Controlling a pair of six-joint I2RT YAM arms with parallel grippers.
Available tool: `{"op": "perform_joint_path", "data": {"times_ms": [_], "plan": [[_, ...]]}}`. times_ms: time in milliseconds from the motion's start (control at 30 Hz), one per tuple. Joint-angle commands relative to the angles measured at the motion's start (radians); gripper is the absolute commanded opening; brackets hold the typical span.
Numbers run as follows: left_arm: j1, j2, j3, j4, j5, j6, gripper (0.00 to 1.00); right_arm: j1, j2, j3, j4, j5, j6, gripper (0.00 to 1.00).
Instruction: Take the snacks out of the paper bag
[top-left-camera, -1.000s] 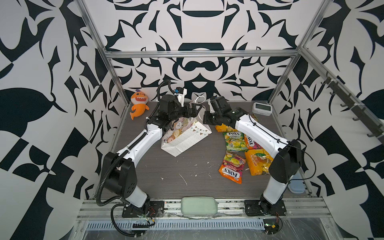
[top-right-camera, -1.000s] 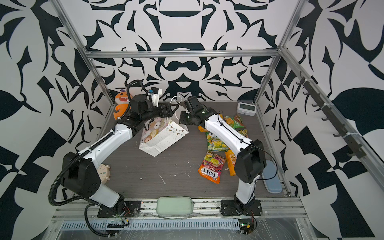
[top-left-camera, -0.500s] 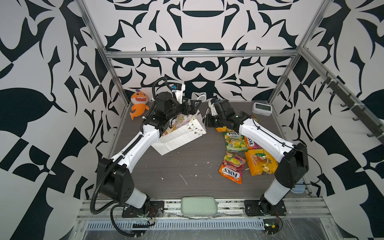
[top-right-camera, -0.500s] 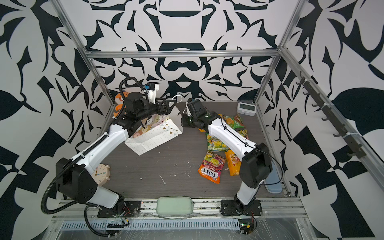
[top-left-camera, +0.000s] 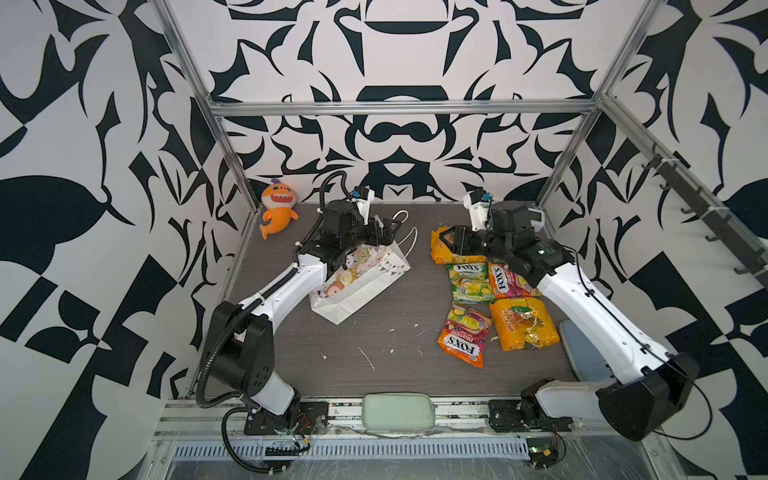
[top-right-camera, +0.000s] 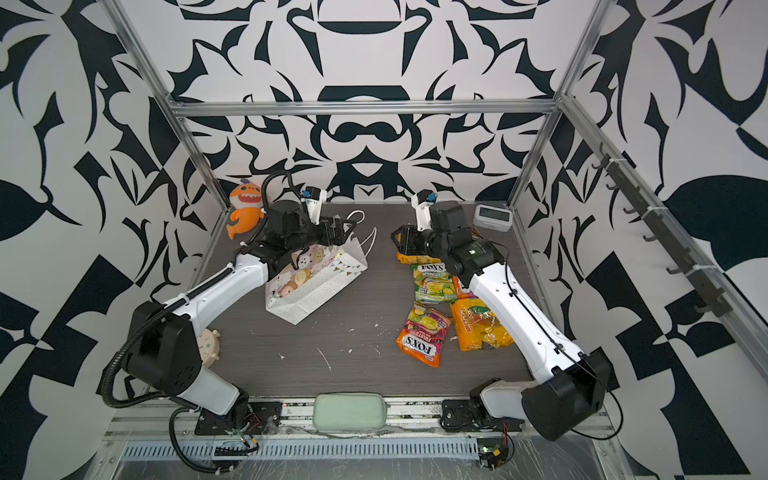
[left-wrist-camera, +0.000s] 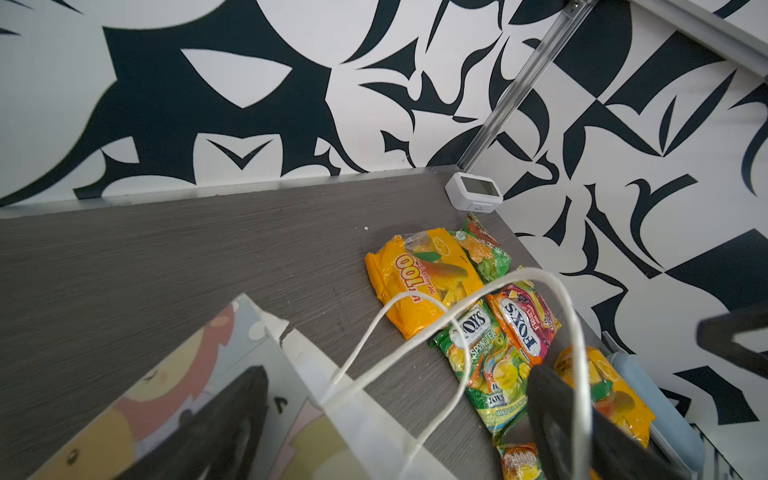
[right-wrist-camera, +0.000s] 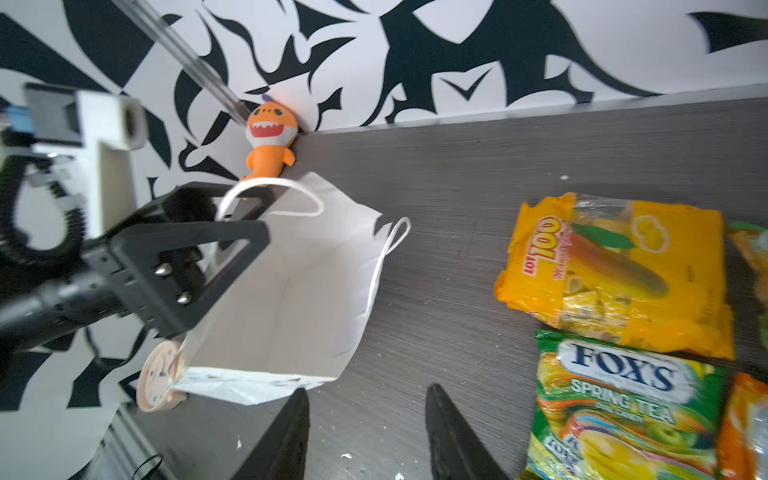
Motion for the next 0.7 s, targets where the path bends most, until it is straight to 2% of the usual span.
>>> {"op": "perform_joint_path", "data": {"times_ms": [0, 100, 233, 367, 567, 667], "plan": [[-0.015, 0.021, 0.009, 0.031, 0.02, -0.026, 1.0, 0.013, 0.009, -0.115, 0.292, -0.248, 0.111, 0.5], [-0.02, 0.026, 0.019, 0.03, 0.008, -0.025, 1.0, 0.059, 0.05, -0.182, 0.505, -0.277, 0.181, 0.51], [-0.025, 0.033, 0.036, 0.015, -0.003, -0.023, 0.99, 0.136, 0.12, -0.164, 0.564, -0.225, 0.167, 0.52], [-0.031, 0.039, 0.036, 0.009, -0.017, -0.022, 0.99, 0.159, 0.17, -0.172, 0.67, -0.177, 0.253, 0.51], [-0.032, 0.039, 0.035, 0.0, -0.03, -0.022, 1.0, 0.175, 0.181, -0.159, 0.68, -0.125, 0.278, 0.51], [-0.031, 0.033, 0.032, 0.0, -0.038, -0.022, 1.0, 0.174, 0.148, -0.158, 0.61, -0.074, 0.258, 0.51]]}}
